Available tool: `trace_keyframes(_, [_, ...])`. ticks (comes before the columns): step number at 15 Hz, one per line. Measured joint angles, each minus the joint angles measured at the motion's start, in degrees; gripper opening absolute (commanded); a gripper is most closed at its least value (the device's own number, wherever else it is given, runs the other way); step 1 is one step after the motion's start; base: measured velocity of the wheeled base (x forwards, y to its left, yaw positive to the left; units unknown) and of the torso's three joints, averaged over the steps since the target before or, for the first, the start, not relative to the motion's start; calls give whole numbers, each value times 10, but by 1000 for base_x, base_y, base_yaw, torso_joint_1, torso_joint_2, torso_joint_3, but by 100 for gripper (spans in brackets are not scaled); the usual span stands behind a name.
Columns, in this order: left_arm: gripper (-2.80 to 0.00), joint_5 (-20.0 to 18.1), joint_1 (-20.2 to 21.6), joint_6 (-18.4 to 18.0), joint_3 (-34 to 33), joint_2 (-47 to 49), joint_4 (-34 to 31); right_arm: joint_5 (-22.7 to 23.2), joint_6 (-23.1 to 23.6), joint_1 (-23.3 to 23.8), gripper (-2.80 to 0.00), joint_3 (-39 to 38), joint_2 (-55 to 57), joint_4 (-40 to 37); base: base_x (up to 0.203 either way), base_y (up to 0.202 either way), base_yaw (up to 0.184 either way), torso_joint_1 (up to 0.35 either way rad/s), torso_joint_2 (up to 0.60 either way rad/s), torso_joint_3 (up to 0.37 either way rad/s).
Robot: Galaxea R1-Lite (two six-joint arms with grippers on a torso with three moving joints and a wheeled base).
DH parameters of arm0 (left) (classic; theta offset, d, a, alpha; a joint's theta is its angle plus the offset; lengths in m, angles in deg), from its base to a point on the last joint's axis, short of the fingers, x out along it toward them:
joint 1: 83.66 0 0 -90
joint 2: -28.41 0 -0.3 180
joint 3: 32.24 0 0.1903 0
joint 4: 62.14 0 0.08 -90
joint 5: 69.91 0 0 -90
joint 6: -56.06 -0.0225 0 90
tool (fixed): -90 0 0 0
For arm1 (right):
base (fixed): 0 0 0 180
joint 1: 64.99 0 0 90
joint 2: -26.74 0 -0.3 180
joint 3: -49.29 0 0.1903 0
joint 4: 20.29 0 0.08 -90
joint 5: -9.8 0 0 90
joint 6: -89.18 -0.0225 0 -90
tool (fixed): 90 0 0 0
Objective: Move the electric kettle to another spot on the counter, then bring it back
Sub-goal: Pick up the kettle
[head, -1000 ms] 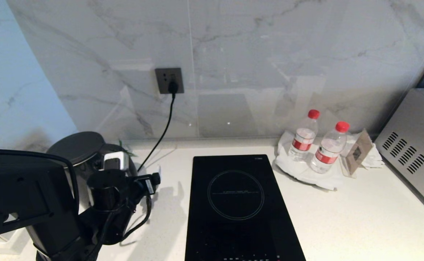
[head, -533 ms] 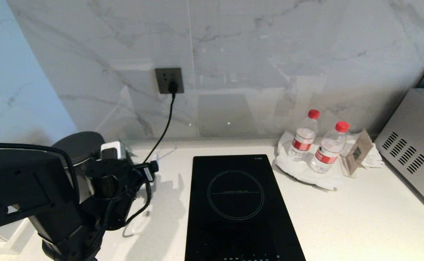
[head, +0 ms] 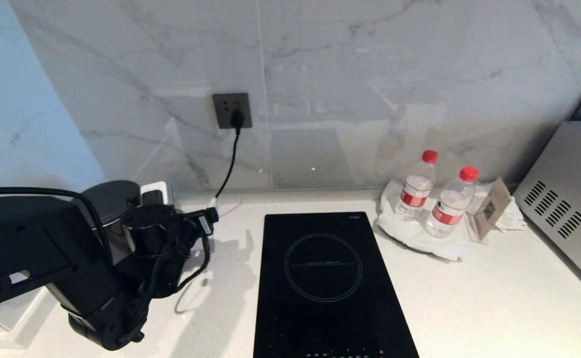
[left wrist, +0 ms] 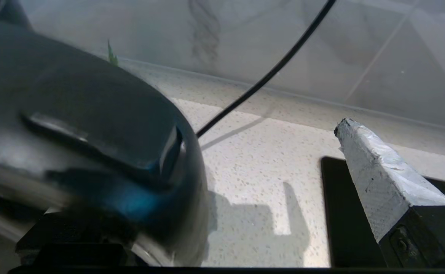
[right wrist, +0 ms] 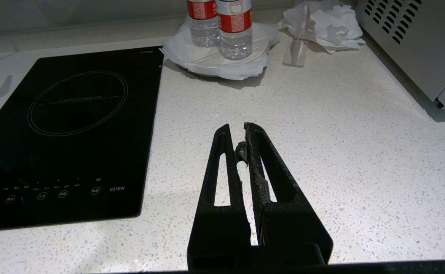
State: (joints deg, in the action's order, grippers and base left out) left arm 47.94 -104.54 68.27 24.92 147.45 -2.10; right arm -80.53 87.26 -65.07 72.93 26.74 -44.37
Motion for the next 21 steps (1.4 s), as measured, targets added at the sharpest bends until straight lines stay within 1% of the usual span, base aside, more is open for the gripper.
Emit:
trace_keyframes(5, [0, 0, 4, 0, 20, 0, -6, 0, 0, 0, -280, 0, 0, 0, 0, 0, 0, 0, 0, 0])
trace_keyframes(8, [0, 0, 14, 0, 25, 3, -9, 0, 1, 0, -280, 0, 0, 0, 0, 0, 0, 0, 0, 0])
trace_keyframes(12, [0, 0, 23, 0, 24, 7, -9, 0, 0, 0, -280, 0, 0, 0, 0, 0, 0, 0, 0, 0])
trace_keyframes(21, [0, 1, 24, 0, 19, 8, -9, 0, 0, 0, -280, 0, 0, 0, 0, 0, 0, 0, 0, 0])
